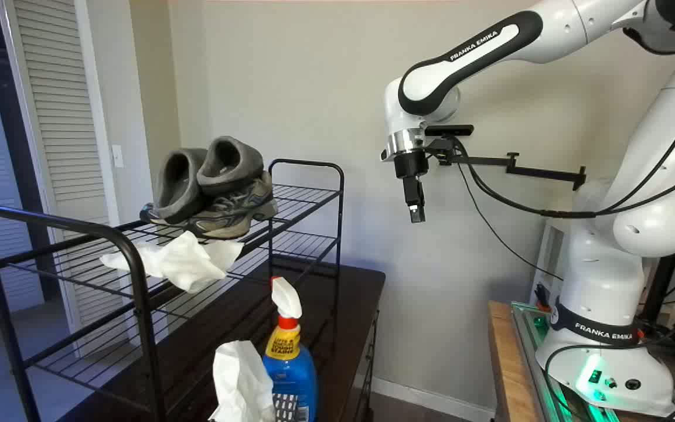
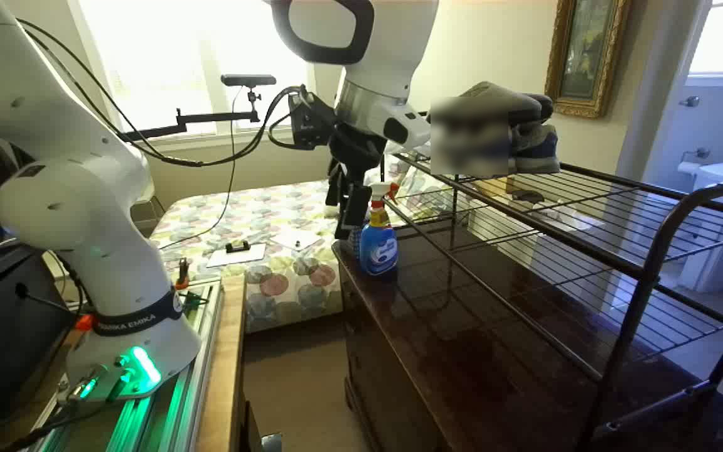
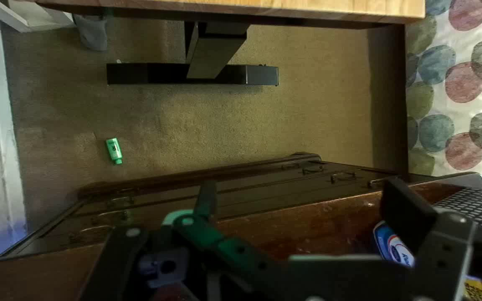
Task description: Put the blue bottle on the rack
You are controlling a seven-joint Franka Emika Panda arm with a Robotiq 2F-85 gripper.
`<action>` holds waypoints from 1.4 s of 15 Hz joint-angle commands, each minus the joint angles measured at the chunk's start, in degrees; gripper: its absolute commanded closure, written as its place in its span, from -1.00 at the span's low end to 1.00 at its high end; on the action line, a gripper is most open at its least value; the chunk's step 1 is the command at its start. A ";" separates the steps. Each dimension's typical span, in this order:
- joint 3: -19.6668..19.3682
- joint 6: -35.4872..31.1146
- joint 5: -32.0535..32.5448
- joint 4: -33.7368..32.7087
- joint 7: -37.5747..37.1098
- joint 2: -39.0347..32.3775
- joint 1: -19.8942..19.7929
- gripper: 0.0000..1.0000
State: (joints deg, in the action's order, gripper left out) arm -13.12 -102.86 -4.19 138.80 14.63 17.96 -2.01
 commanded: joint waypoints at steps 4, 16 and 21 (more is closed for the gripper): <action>1.34 0.17 -0.35 -0.12 0.36 -0.13 -1.44 -1.00; 0.84 -5.64 -11.13 -3.09 -3.96 -6.08 -3.15 -1.00; 1.44 -6.29 -10.72 -5.04 -8.52 -10.78 -4.00 -1.00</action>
State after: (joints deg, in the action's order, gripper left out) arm -12.72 -109.02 -13.78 136.29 8.93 11.16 -4.81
